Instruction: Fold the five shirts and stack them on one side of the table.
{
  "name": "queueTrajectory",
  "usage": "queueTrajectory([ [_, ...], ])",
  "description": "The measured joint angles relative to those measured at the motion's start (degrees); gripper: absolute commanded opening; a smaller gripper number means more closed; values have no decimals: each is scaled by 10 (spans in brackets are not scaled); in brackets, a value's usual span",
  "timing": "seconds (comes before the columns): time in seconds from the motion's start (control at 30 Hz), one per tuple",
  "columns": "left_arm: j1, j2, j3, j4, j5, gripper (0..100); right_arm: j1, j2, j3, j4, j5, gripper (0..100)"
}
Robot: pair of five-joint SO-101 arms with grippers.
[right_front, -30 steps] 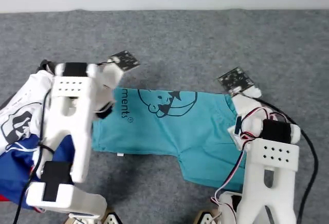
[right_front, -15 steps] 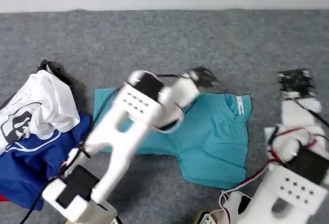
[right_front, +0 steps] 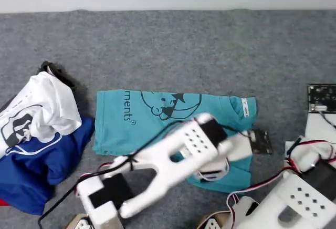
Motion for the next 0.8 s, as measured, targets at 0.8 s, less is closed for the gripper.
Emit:
queueTrajectory([
  [0.8, 19, 236, -156, -3, 4, 24, 0, 0, 0, 0, 0, 12],
])
